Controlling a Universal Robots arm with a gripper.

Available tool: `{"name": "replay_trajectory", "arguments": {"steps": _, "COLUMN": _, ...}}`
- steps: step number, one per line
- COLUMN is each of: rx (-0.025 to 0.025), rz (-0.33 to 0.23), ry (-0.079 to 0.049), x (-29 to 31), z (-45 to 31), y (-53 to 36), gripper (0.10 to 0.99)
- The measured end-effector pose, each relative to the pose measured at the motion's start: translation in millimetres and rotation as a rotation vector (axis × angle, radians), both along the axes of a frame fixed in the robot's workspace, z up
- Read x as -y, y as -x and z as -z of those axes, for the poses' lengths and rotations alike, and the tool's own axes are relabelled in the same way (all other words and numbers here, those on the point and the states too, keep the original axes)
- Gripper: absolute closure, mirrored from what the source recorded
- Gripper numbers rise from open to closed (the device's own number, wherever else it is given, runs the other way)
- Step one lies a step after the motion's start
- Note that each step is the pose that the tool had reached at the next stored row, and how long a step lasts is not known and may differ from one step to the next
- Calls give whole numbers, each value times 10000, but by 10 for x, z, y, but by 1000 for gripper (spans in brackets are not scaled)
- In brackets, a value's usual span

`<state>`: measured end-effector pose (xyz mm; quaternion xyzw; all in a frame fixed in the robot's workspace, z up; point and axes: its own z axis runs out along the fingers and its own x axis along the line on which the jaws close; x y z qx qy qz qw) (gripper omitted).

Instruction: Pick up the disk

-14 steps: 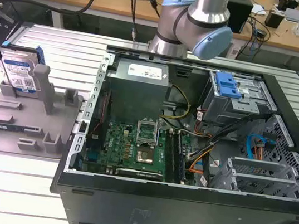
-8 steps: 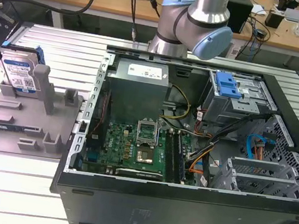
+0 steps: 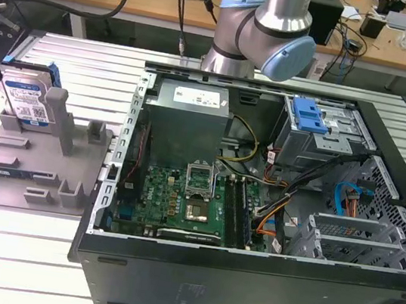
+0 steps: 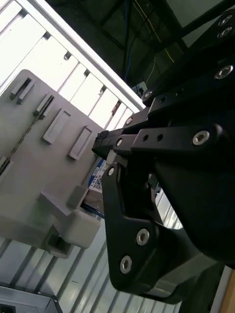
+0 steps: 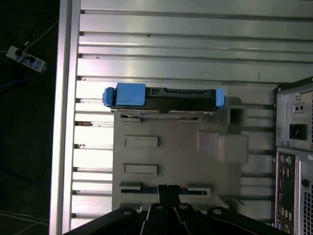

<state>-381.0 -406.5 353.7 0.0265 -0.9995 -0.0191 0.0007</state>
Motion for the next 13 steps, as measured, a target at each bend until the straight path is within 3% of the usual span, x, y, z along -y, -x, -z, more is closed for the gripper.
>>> {"name": "replay_trajectory", "arguments": {"steps": 7, "rx": 0, "rz": -2638, "ry": 0, "x": 0, "z": 0, "y": 0, "gripper": 980}}
{"name": "replay_trajectory", "arguments": {"steps": 13, "rx": 4, "rz": -3978, "ry": 1, "x": 0, "z": 0, "y": 0, "gripper": 980}}
